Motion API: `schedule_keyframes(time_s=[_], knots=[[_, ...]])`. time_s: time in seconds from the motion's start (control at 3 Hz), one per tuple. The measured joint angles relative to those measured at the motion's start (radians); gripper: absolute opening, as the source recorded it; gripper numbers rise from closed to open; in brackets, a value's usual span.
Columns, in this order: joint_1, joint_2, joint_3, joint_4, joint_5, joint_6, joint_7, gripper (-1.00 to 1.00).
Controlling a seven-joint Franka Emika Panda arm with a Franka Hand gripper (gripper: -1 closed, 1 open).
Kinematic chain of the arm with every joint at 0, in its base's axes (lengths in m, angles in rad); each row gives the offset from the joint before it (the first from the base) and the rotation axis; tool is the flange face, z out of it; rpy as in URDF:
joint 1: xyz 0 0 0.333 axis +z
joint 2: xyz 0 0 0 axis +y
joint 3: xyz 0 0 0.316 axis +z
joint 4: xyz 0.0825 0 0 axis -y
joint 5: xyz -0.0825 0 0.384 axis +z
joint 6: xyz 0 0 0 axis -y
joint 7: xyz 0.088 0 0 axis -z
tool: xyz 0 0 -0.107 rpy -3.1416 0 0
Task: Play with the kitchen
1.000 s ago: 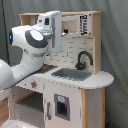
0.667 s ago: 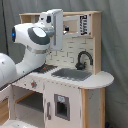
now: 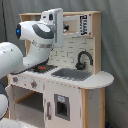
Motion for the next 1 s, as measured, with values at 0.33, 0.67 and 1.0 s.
schedule_keyframes(time_s=[0.33, 0.67, 1.0], knots=[[0.000, 0.075, 0.045, 0.056, 0.000, 0.004, 0.001, -1.00], [0.000, 0.150, 0.090, 0.103, 0.000, 0.016, 0.001, -1.00], [0.000, 0.220, 0.139, 0.163, 0.000, 0.022, 0.001, -1.00]])
